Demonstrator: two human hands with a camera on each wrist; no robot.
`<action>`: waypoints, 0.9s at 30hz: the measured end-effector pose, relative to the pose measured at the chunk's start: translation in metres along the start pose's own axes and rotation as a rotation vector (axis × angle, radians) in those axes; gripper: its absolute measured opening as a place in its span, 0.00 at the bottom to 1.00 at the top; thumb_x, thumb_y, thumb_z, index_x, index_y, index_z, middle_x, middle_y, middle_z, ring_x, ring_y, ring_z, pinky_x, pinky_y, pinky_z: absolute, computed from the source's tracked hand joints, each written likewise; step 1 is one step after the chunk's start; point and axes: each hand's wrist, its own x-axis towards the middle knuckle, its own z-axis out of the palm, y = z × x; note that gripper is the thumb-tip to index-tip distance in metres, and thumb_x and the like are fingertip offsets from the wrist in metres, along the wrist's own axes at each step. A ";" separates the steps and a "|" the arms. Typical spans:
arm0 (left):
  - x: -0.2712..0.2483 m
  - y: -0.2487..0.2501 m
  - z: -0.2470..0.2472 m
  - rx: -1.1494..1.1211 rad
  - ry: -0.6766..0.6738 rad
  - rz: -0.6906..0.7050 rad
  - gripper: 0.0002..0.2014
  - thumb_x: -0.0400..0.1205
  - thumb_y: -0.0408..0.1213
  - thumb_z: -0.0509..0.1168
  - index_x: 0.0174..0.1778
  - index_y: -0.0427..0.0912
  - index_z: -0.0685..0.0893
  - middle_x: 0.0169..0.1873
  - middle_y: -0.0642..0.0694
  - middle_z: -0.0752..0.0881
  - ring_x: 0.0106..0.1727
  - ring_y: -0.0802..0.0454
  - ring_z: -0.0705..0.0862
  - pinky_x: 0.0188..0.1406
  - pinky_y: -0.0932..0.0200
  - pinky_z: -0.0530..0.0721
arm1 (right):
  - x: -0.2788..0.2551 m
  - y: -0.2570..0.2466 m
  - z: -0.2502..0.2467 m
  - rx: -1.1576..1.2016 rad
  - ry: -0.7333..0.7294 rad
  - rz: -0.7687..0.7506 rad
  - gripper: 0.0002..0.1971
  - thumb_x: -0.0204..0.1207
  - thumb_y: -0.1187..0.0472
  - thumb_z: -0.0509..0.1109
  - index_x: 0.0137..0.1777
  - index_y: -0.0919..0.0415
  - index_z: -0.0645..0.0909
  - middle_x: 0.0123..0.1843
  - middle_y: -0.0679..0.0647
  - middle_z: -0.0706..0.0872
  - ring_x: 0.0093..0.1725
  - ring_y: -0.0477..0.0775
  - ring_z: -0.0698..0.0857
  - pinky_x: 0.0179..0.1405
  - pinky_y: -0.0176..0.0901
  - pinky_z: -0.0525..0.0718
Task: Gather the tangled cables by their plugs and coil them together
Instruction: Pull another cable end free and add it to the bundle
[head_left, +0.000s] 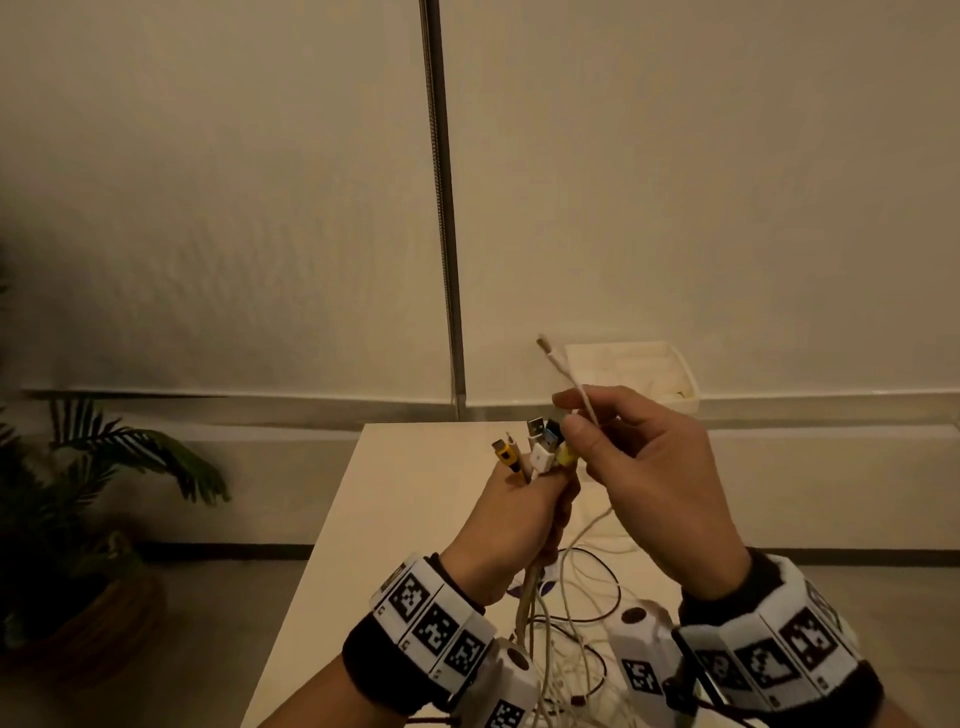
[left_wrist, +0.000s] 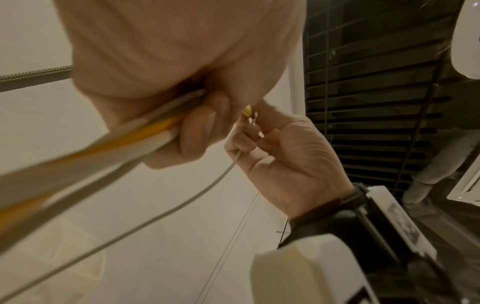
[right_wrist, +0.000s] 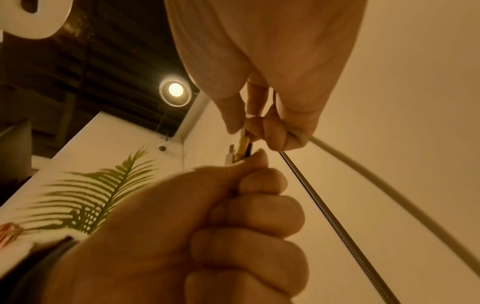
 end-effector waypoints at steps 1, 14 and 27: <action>0.000 0.000 0.000 -0.003 -0.005 0.002 0.21 0.89 0.42 0.56 0.28 0.44 0.70 0.18 0.50 0.68 0.19 0.53 0.62 0.21 0.62 0.63 | 0.001 0.000 0.001 0.001 0.005 0.000 0.11 0.77 0.66 0.72 0.54 0.51 0.88 0.45 0.44 0.91 0.47 0.43 0.90 0.41 0.32 0.85; 0.005 -0.003 -0.006 0.002 -0.026 0.031 0.22 0.86 0.32 0.58 0.24 0.47 0.71 0.16 0.53 0.69 0.17 0.55 0.65 0.19 0.64 0.66 | 0.011 -0.001 -0.004 -0.317 -0.106 -0.017 0.05 0.75 0.60 0.73 0.42 0.49 0.89 0.38 0.46 0.90 0.40 0.46 0.87 0.42 0.47 0.88; 0.000 0.002 -0.006 -0.263 0.169 0.074 0.14 0.87 0.45 0.61 0.40 0.39 0.77 0.19 0.51 0.68 0.20 0.55 0.65 0.18 0.65 0.64 | -0.014 0.011 0.000 0.100 -0.001 0.135 0.09 0.79 0.65 0.67 0.48 0.56 0.89 0.34 0.60 0.85 0.30 0.54 0.81 0.32 0.39 0.83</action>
